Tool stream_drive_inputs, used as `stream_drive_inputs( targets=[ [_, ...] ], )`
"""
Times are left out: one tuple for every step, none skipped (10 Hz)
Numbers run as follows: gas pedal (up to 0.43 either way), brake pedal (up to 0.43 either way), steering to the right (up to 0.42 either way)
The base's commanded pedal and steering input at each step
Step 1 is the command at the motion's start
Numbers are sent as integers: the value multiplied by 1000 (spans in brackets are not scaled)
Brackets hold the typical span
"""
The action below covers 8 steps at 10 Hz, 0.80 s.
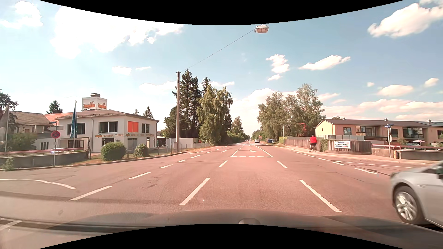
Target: Follow the waypoints while adhering to traffic rules and regulations
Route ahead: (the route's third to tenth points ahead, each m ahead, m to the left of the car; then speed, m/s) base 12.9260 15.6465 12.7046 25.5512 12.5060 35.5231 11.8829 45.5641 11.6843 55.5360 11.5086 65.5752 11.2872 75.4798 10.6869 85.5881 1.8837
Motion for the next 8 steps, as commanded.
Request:
stream_drive_inputs(
  targets=[
    [98, 0, -287],
    [98, 0, -315],
    [110, 0, -341],
    [110, 0, -357],
    [110, 0, -374],
    [110, 0, -385],
    [110, 0, -396],
    [110, 0, -404]
  ],
)
